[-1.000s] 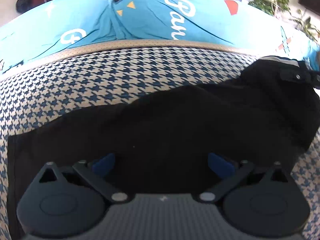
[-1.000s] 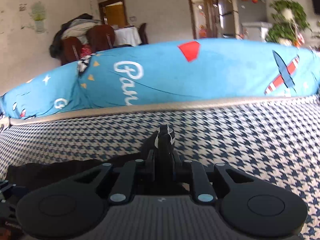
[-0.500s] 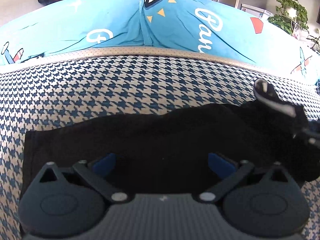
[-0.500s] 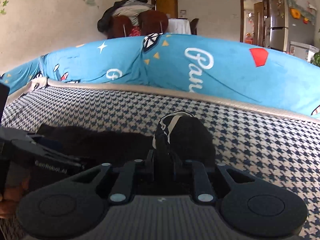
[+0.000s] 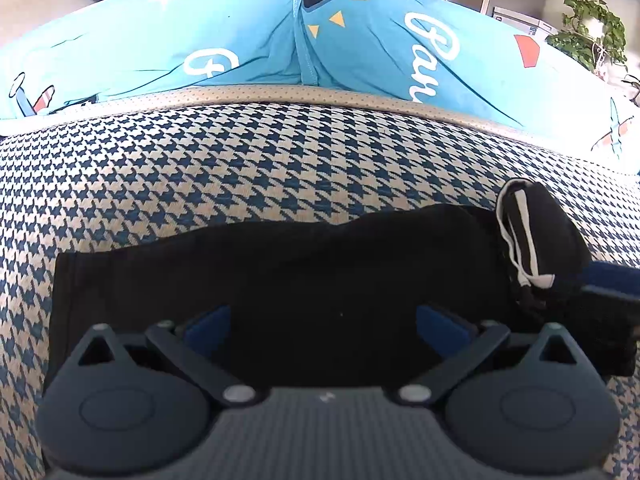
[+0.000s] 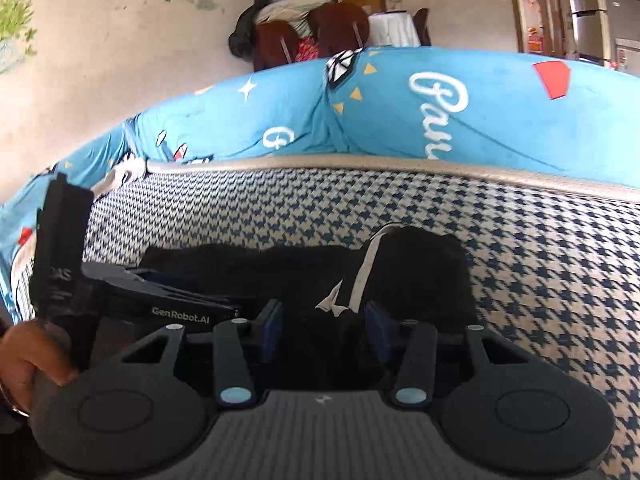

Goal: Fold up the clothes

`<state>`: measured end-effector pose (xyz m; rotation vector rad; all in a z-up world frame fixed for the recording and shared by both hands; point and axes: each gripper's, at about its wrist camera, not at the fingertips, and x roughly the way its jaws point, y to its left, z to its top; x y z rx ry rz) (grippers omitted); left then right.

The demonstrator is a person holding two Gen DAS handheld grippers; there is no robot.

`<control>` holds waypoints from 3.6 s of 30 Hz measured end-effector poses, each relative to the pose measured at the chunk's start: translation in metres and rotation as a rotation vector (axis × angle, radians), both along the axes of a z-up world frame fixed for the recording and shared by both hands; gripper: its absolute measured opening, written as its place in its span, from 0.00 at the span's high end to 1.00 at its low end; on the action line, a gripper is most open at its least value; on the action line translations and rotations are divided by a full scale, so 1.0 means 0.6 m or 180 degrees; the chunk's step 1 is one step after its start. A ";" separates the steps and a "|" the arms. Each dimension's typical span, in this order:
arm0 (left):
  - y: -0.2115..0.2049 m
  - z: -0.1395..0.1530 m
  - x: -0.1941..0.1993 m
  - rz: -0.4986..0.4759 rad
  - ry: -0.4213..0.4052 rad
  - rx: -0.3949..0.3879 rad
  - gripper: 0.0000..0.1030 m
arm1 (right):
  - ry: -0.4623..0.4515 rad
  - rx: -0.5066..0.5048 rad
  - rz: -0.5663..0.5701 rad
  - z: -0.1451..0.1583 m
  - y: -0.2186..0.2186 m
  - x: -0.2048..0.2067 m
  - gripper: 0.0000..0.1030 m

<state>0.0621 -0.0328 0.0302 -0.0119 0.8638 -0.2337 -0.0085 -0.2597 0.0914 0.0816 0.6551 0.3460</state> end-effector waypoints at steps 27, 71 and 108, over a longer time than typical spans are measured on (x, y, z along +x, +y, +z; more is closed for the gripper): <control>-0.006 -0.008 -0.003 -0.0085 0.0079 0.0054 0.00 | 0.0008 -0.0759 -0.0416 -0.045 0.050 -0.058 0.55; 0.002 -0.004 -0.011 -0.0023 0.0150 0.0254 0.00 | 0.0109 -0.0585 -0.0767 -0.063 0.080 0.013 0.60; 0.028 -0.009 -0.031 0.0178 0.0316 0.0462 0.00 | 0.0182 -0.0152 -0.1413 -0.068 0.050 0.050 0.48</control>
